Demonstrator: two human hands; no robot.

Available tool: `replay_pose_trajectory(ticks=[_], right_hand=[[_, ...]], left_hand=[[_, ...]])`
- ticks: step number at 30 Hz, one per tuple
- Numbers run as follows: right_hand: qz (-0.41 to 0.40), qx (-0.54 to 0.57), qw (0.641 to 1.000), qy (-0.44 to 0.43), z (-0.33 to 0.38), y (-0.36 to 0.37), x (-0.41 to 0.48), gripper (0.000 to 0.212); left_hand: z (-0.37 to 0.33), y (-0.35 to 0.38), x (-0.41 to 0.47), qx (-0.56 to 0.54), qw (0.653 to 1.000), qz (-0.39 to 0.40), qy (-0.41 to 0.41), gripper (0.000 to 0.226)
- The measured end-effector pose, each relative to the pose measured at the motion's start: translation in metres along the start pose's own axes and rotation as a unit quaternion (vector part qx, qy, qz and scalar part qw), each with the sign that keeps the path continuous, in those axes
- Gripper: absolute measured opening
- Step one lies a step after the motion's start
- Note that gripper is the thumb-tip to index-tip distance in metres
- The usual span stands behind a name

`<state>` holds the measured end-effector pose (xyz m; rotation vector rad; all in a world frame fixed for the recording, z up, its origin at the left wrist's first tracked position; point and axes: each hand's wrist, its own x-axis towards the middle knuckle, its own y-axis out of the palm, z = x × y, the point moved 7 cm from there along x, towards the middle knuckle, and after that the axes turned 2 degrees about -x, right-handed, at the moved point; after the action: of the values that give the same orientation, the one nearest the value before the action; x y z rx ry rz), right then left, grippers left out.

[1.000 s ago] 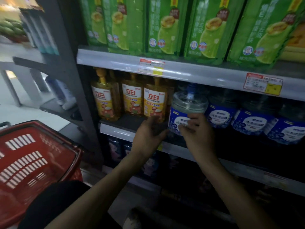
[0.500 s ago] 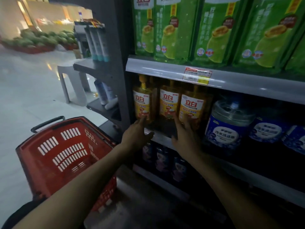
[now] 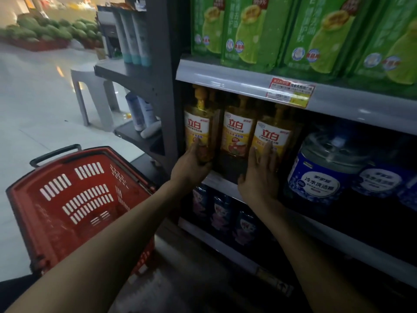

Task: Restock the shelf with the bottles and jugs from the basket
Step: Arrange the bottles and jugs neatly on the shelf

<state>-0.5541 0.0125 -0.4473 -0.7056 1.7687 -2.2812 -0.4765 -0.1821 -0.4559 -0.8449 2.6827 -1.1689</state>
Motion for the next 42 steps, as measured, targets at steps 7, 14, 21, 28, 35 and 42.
replay_pose_trajectory(ticks=[7, 14, 21, 28, 35, 42], right_hand=[[-0.04, 0.174, 0.982, -0.063, 0.065, -0.026, -0.029, 0.074], [0.033, 0.177, 0.957, -0.229, 0.125, -0.011, -0.082, 0.081], [0.155, 0.019, 0.944, -0.29, 0.168, 0.002, -0.114, 0.094], [0.137, -0.006, 0.932, -0.336, 0.223, -0.041, -0.114, 0.102], [0.151, -0.028, 0.933, -0.325, 0.267, -0.053, -0.099, 0.114], [0.151, -0.006, 0.936, -0.318, 0.298, -0.04, -0.081, 0.119]], left_hand=[[-0.005, -0.046, -0.042, 0.151, 0.988, 0.002, 0.031, 0.082], [0.027, -0.124, -0.112, 0.292, 0.955, -0.018, 0.041, 0.08], [0.083, -0.186, -0.163, 0.34, 0.94, -0.027, -0.032, 0.09], [0.122, -0.249, -0.195, 0.31, 0.942, -0.067, -0.108, 0.092], [0.143, -0.295, -0.205, 0.262, 0.943, -0.16, -0.131, 0.091], [0.163, -0.299, -0.208, 0.247, 0.944, -0.146, -0.163, 0.092]])
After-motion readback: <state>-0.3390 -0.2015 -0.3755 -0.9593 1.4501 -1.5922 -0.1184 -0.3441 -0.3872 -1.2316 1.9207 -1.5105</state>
